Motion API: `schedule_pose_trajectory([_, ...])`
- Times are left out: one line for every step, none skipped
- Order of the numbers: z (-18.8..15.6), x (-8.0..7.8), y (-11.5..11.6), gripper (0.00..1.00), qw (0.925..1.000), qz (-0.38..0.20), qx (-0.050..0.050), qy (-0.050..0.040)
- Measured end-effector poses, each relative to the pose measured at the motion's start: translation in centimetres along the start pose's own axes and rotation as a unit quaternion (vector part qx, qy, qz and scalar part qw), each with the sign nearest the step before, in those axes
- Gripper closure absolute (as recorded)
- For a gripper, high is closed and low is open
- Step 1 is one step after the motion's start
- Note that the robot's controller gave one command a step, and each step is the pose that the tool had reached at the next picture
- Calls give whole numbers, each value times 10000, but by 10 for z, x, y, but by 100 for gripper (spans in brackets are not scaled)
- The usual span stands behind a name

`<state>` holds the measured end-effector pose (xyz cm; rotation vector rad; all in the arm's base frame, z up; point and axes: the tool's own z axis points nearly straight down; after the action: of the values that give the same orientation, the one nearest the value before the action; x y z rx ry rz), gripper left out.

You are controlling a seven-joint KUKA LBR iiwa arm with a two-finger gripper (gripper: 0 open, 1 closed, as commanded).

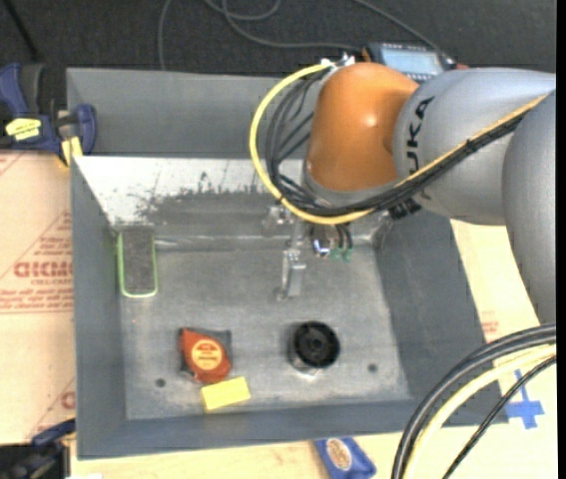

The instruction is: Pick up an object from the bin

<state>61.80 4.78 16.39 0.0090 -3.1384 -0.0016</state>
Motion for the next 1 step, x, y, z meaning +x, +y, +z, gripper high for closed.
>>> schedule_pose_trajectory([-5, -1, 0, 0, 10000, 3, -2, -36])
